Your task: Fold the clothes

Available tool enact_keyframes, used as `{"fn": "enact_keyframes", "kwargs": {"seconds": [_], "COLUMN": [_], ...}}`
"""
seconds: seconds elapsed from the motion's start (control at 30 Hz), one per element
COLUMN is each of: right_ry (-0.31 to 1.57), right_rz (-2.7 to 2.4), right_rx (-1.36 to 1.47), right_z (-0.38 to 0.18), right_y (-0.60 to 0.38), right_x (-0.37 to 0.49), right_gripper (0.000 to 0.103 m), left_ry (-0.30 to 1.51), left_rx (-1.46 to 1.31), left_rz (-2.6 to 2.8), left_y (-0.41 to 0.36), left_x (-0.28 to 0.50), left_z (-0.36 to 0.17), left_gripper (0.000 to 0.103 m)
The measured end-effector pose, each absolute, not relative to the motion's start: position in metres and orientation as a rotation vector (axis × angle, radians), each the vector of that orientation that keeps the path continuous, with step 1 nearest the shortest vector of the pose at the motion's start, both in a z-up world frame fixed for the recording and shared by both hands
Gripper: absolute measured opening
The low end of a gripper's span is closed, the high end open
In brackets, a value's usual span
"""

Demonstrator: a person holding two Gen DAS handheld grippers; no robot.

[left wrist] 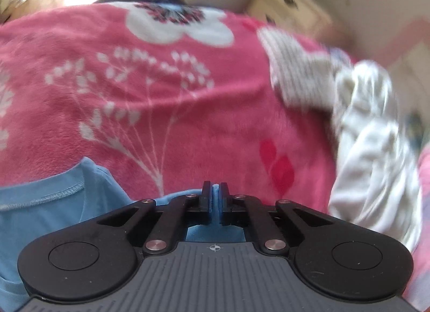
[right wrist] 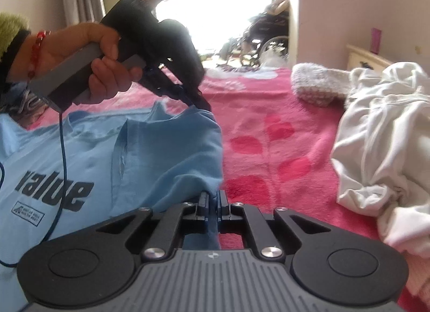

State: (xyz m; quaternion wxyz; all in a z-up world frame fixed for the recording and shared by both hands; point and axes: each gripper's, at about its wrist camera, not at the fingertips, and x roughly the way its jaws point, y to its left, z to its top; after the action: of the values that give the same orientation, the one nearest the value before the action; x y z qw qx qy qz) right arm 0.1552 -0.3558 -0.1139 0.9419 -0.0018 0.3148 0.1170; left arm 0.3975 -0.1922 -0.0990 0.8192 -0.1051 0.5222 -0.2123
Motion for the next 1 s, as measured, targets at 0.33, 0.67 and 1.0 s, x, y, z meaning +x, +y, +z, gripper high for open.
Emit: {"fn": "enact_keyframes", "kwargs": {"seconds": [0.33, 0.67, 1.0], "right_ry": [0.682, 0.72, 0.655], "right_rz": [0.17, 0.17, 0.305], "right_rx": [0.037, 0.057, 0.118], "right_z": [-0.126, -0.129, -0.09], "right_y": [-0.361, -0.369, -0.356], "right_x": [0.15, 0.147, 0.148], "right_gripper": [0.0, 0.0, 0.01], "left_ry": [1.013, 1.051, 0.973], "left_rx": [-0.355, -0.405, -0.07], "left_rz": [-0.38, -0.397, -0.555], "left_y": [-0.194, -0.188, -0.147], "left_x": [0.403, 0.413, 0.362], "left_z": [-0.11, -0.103, -0.043], "left_gripper": [0.002, 0.035, 0.041]}}
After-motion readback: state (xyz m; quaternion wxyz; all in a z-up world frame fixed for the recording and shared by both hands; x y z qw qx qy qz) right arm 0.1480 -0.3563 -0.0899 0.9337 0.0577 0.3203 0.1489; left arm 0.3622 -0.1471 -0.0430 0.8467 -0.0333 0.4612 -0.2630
